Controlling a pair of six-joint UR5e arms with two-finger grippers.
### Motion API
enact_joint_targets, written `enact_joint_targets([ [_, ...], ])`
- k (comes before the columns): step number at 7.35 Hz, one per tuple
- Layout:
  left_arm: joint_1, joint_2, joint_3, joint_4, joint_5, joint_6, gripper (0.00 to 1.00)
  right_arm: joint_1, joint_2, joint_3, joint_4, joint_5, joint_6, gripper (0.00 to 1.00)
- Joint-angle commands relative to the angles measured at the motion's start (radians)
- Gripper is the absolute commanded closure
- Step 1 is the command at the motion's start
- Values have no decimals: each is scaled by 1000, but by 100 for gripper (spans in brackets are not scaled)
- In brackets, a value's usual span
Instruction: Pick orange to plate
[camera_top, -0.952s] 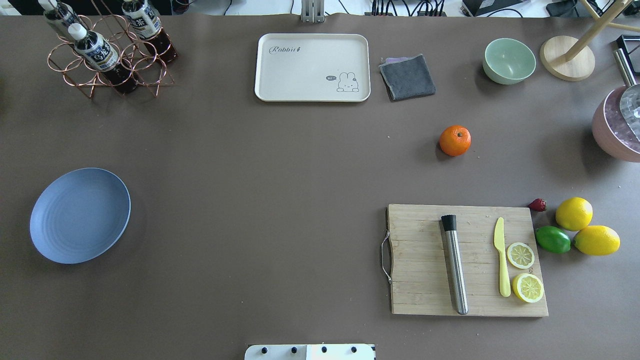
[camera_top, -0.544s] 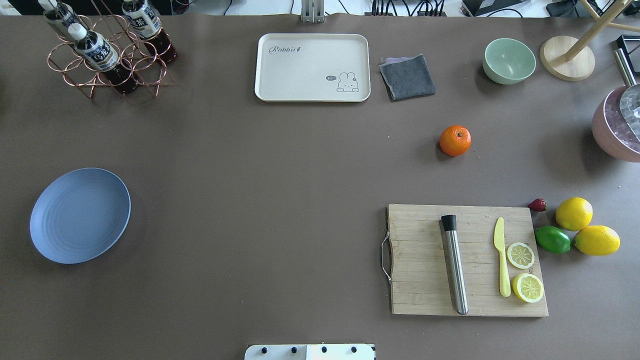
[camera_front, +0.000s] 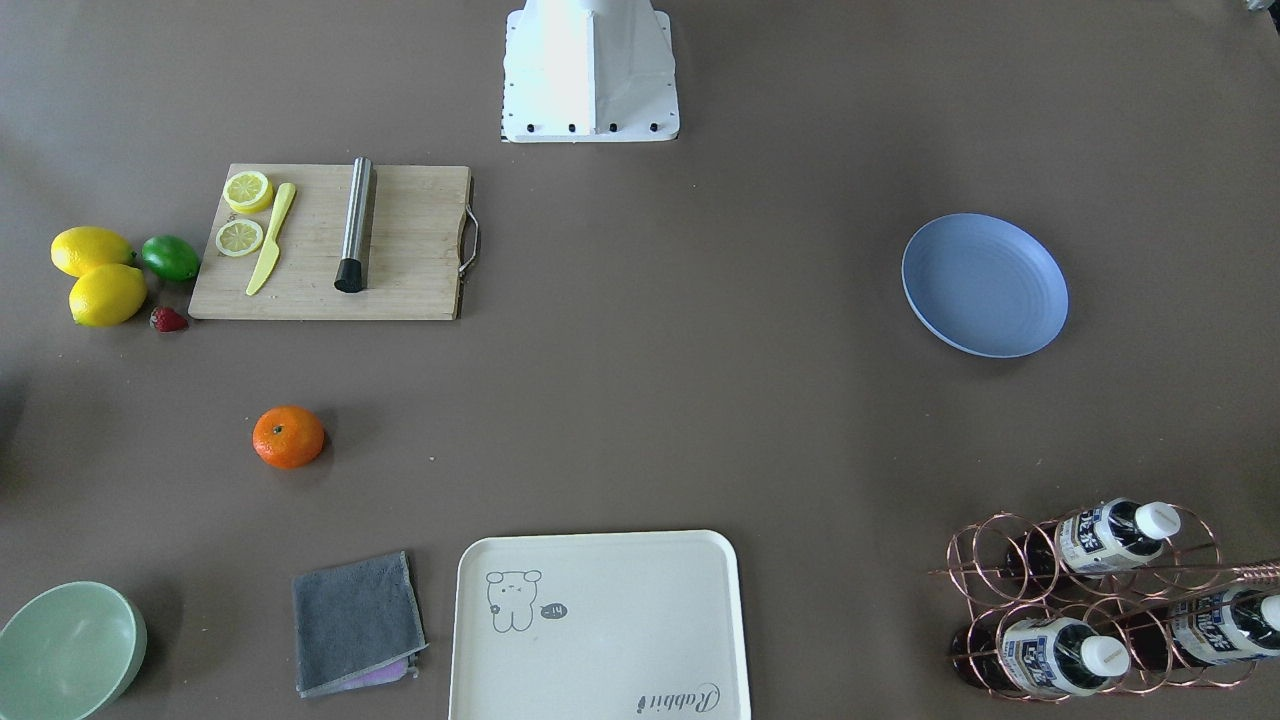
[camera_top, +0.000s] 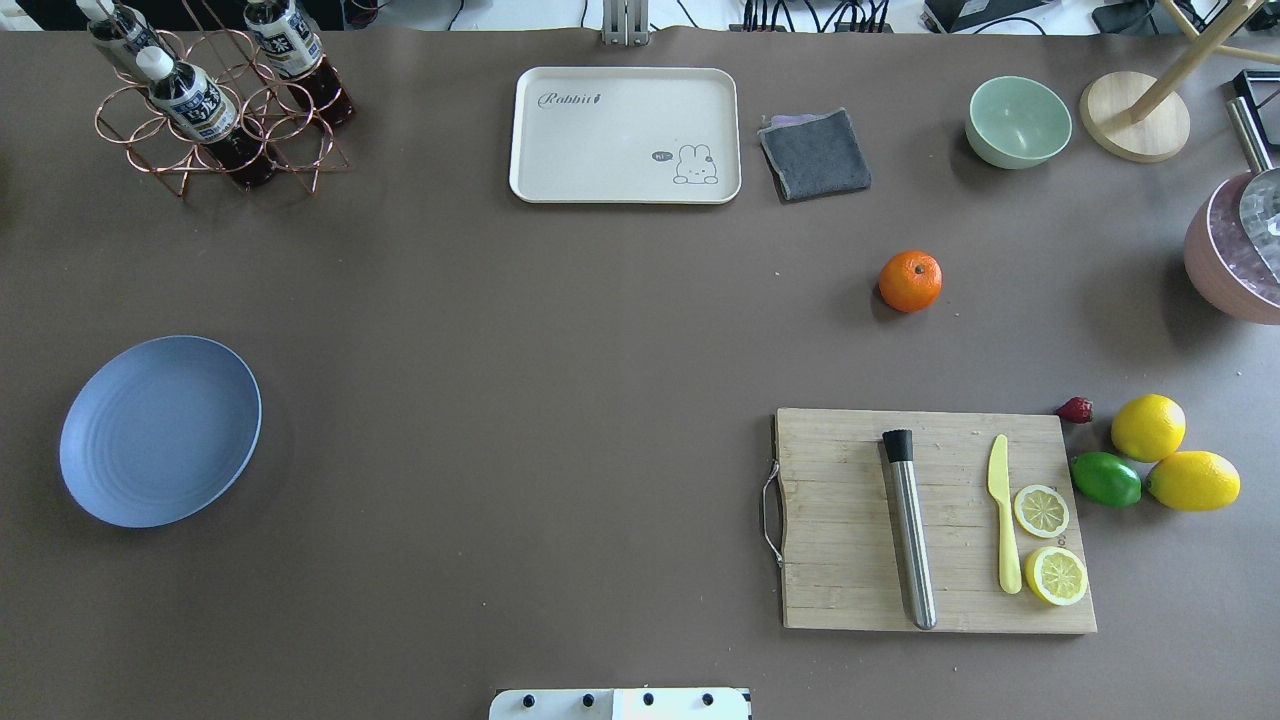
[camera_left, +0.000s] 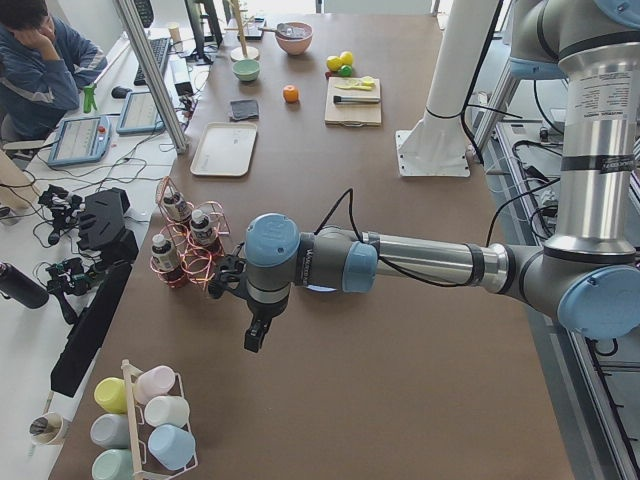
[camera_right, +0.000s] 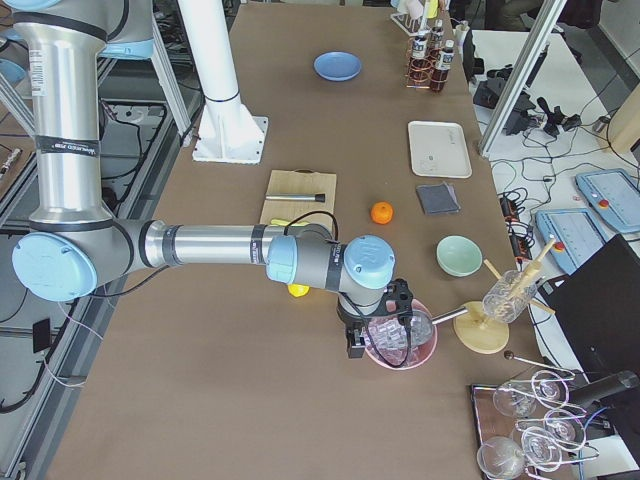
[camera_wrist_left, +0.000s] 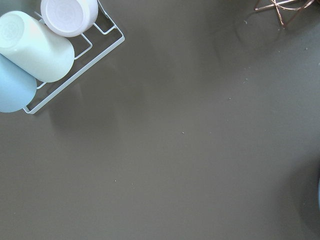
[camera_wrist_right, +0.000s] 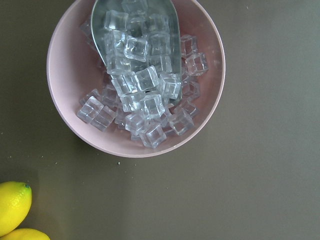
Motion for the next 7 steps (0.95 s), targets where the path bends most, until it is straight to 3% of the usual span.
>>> enact_joint_targets([
  [1,-2,13,17,-105,-9,5,1,0,0,9,6,6,-3,0],
  [3,19,10,26,-176,-42,-6,1,-3,0,12,128,8,4,0],
  [5,121,2,23,-228,-98,-186,2,-11,-11,52,144,15,62,0],
  [7,270,69,56,-513,-84,-529,2,-96,-11,124,146,6,286,0],
])
